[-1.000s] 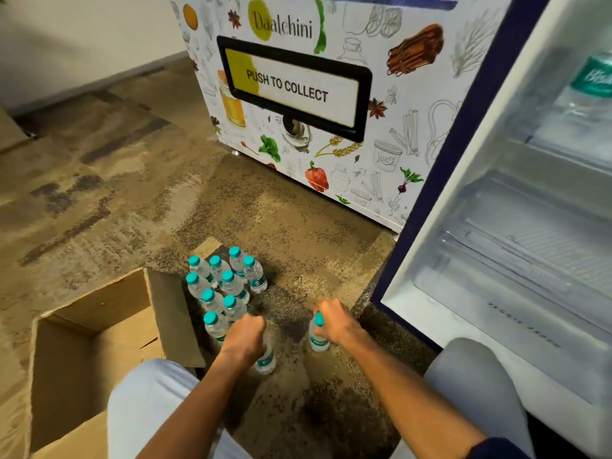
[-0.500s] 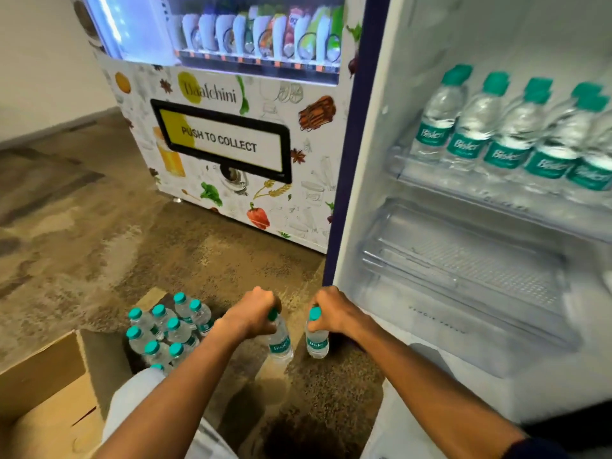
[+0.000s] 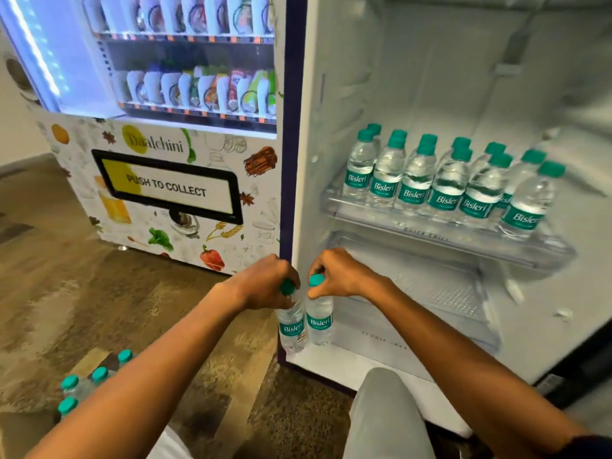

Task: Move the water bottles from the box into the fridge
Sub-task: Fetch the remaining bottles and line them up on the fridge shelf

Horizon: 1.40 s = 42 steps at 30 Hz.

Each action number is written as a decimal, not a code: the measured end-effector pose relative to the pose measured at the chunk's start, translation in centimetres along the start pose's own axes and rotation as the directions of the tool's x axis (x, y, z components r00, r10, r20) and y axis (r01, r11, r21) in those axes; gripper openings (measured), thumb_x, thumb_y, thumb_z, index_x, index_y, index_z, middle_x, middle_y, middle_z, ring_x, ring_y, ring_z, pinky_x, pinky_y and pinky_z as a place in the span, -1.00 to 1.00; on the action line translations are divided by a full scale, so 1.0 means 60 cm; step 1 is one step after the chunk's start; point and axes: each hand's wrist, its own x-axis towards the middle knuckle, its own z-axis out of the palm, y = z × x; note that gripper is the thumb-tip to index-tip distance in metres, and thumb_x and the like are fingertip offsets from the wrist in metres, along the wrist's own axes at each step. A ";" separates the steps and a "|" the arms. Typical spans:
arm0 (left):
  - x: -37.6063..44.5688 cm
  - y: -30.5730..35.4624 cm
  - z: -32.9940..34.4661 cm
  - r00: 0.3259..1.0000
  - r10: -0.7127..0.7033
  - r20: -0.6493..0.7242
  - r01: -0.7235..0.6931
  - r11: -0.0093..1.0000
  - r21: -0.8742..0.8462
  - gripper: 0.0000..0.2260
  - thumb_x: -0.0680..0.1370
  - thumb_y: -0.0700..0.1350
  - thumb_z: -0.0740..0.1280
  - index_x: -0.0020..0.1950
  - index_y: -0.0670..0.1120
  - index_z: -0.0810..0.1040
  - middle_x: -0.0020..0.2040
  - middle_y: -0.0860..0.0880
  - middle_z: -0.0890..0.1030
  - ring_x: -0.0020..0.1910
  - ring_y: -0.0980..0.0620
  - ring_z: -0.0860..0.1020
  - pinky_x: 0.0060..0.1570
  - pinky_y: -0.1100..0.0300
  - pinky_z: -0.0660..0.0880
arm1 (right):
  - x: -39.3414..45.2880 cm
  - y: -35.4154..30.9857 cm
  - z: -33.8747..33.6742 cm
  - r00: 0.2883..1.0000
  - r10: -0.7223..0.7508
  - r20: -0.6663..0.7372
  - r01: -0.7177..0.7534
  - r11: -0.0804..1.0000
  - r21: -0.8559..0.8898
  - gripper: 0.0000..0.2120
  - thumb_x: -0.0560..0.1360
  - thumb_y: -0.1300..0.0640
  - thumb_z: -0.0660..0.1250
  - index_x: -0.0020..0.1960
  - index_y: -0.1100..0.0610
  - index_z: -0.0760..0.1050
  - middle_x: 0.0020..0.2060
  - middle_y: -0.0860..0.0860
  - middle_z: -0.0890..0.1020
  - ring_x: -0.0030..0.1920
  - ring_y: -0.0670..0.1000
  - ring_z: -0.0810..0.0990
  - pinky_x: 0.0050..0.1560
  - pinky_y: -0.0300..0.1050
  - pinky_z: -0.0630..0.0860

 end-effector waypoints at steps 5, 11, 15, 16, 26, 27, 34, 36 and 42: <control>0.037 0.039 -0.090 0.988 0.118 -0.103 -0.120 0.993 -0.009 -0.64 0.43 -0.14 0.49 0.22 -0.09 0.62 0.13 -0.02 0.65 0.03 0.05 0.61 0.03 0.27 0.56 | -0.024 0.004 -0.104 0.996 0.021 -0.084 -0.019 1.000 0.025 -0.77 0.33 0.07 0.56 -0.05 0.14 0.70 -0.19 -0.02 0.70 -0.20 -0.06 0.63 -0.23 -0.28 0.48; 0.083 0.079 -0.196 0.956 0.208 -0.209 -0.224 0.973 -0.058 -0.64 0.45 -0.15 0.49 0.23 -0.13 0.59 0.09 -0.04 0.65 -0.07 0.12 0.59 -0.11 0.43 0.51 | -0.061 0.006 -0.236 0.976 0.044 -0.214 -0.032 0.998 0.063 -0.83 0.35 0.10 0.57 -0.09 0.11 0.69 -0.18 -0.03 0.71 -0.18 -0.06 0.65 -0.16 -0.18 0.58; 0.113 0.106 -0.264 0.917 0.273 -0.290 -0.292 0.956 -0.022 -0.66 0.45 -0.12 0.48 0.21 -0.12 0.60 0.05 -0.02 0.66 -0.15 0.18 0.58 -0.16 0.42 0.51 | -0.087 0.004 -0.322 0.938 0.069 -0.339 -0.046 0.996 0.076 -0.83 0.37 0.08 0.55 -0.11 0.15 0.69 -0.19 0.02 0.72 -0.14 0.02 0.67 -0.07 -0.04 0.65; 0.119 0.114 -0.282 0.902 0.289 -0.321 -0.306 0.952 -0.004 -0.67 0.45 -0.11 0.48 0.20 -0.11 0.60 0.04 -0.02 0.66 -0.16 0.18 0.57 -0.16 0.40 0.52 | -0.093 0.003 -0.343 0.925 0.081 -0.372 -0.047 0.994 0.100 -0.84 0.38 0.08 0.54 -0.12 0.16 0.70 -0.20 0.03 0.71 -0.19 0.01 0.65 -0.11 -0.06 0.64; 0.198 0.185 -0.457 0.768 0.347 -0.539 -0.324 0.936 0.141 -0.67 0.46 -0.16 0.47 0.21 -0.18 0.61 0.07 -0.14 0.67 -0.04 -0.05 0.63 0.08 0.04 0.59 | -0.111 0.011 -0.537 0.646 0.088 -0.758 0.051 0.986 0.158 -0.81 0.35 0.04 0.49 -0.20 0.18 0.70 -0.36 0.08 0.63 -0.36 -0.08 0.44 -0.34 -0.14 0.42; 0.210 0.186 -0.469 0.756 0.336 -0.562 -0.308 0.940 0.148 -0.67 0.46 -0.15 0.47 0.21 -0.17 0.61 0.08 -0.14 0.66 -0.01 -0.05 0.62 0.09 0.03 0.58 | -0.109 0.013 -0.551 0.620 0.078 -0.781 0.048 0.989 0.136 -0.80 0.34 0.02 0.50 -0.18 0.16 0.70 -0.33 0.07 0.66 -0.35 -0.10 0.47 -0.31 -0.13 0.47; 0.307 0.175 -0.502 0.734 0.260 -0.628 -0.212 0.965 0.151 -0.69 0.44 -0.15 0.48 0.17 -0.10 0.61 0.12 -0.14 0.60 0.12 -0.10 0.53 0.16 -0.01 0.54 | -0.064 0.042 -0.594 0.458 0.034 -0.888 -0.018 0.999 0.030 -0.80 0.36 0.01 0.50 -0.05 0.05 0.69 -0.16 -0.03 0.70 -0.16 -0.08 0.64 -0.04 -0.03 0.65; 0.332 0.169 -0.500 0.733 0.228 -0.641 -0.199 0.973 0.118 -0.69 0.45 -0.17 0.48 0.18 -0.10 0.59 0.14 -0.14 0.58 0.16 -0.11 0.51 0.17 0.02 0.54 | -0.045 0.054 -0.597 0.437 0.011 -0.899 -0.013 1.000 0.006 -0.77 0.38 0.04 0.51 0.00 0.10 0.68 -0.14 -0.03 0.69 -0.18 -0.10 0.61 -0.10 -0.20 0.61; 0.396 0.163 -0.490 0.693 0.117 -0.711 -0.114 0.992 0.052 -0.65 0.49 -0.19 0.43 0.26 -0.08 0.53 0.22 -0.16 0.51 0.21 -0.14 0.40 0.06 0.18 0.32 | 0.017 0.090 -0.588 0.438 -0.062 -0.897 -0.010 0.997 -0.073 -0.78 0.42 0.12 0.49 0.01 0.21 0.64 -0.09 0.06 0.67 -0.12 -0.04 0.58 -0.06 -0.14 0.57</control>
